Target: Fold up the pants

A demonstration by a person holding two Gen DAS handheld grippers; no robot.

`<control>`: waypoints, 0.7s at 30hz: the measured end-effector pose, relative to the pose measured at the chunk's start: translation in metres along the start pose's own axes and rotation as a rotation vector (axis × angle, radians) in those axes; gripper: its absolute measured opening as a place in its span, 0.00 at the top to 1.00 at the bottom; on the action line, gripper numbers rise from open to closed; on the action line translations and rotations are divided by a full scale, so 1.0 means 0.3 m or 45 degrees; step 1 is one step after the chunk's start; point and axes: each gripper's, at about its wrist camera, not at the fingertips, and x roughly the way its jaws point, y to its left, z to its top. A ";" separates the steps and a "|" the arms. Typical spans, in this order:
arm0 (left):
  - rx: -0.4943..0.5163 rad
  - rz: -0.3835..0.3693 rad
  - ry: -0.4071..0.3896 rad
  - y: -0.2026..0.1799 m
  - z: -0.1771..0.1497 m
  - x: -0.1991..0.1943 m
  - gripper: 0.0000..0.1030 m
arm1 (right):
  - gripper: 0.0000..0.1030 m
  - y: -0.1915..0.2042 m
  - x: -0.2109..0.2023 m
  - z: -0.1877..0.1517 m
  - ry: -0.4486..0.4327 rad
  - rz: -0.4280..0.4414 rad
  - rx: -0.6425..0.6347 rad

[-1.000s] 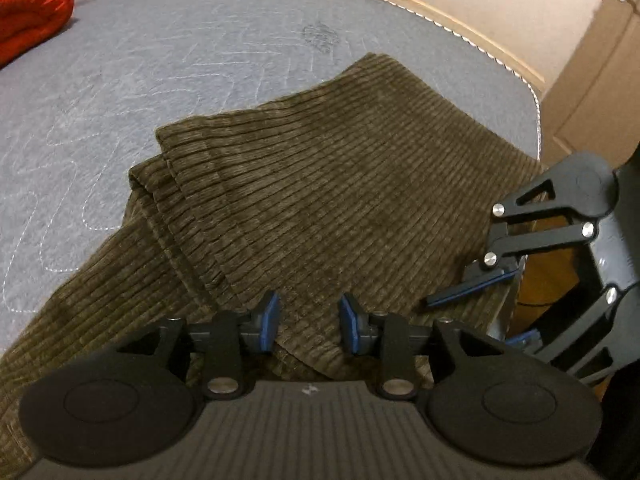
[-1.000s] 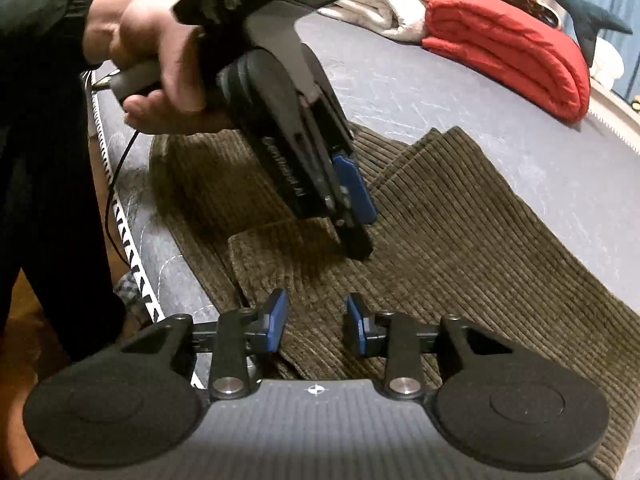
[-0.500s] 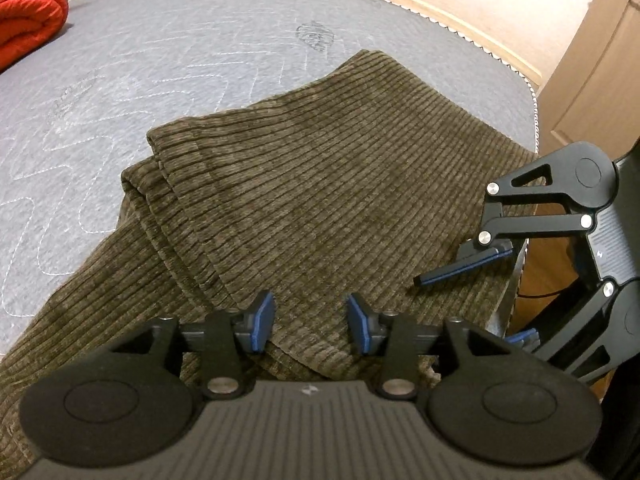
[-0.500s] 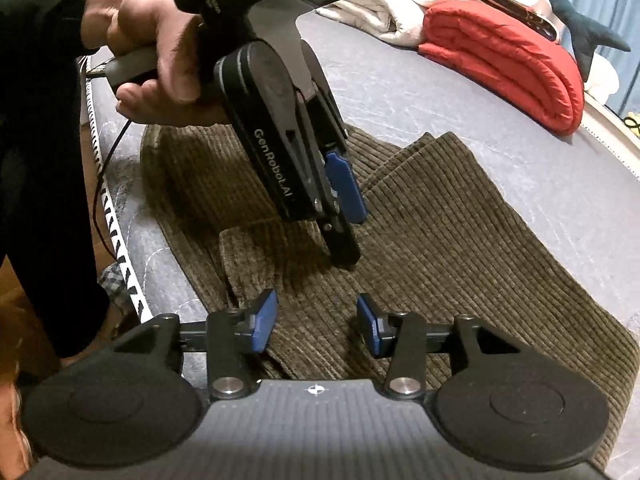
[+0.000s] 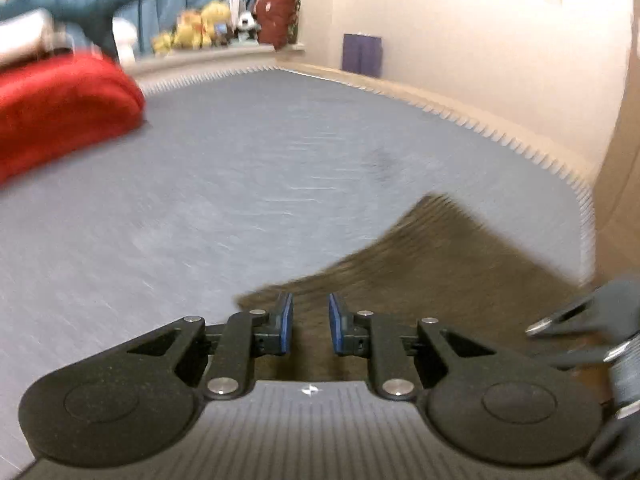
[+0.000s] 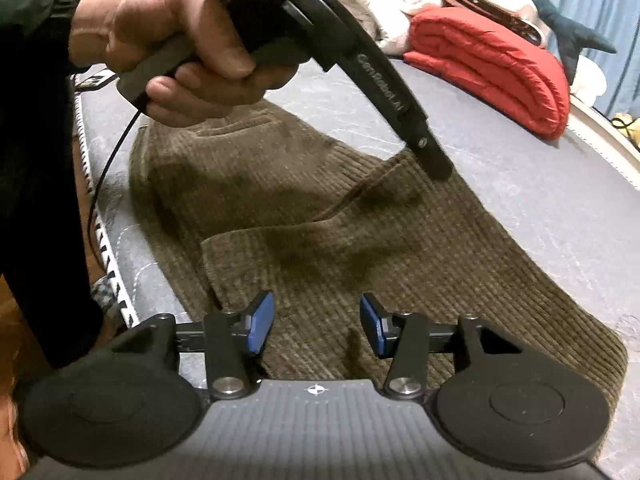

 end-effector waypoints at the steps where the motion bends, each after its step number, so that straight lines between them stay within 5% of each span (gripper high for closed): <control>1: 0.066 0.054 0.027 -0.015 -0.012 0.026 0.79 | 0.50 -0.001 0.001 -0.004 0.005 -0.004 0.001; 4: 0.183 0.161 0.155 -0.033 -0.064 0.104 0.79 | 0.50 0.005 -0.004 -0.013 0.019 -0.020 -0.014; 8: 0.192 0.168 0.131 -0.044 -0.047 0.079 0.78 | 0.50 0.004 -0.039 -0.012 -0.001 -0.052 -0.012; 15: 0.188 0.067 0.067 -0.062 -0.059 -0.032 0.63 | 0.37 -0.092 -0.140 -0.032 -0.074 -0.292 0.121; 21: 0.096 -0.073 0.150 -0.090 -0.092 -0.081 0.63 | 0.31 -0.255 -0.195 -0.113 -0.040 -0.497 0.502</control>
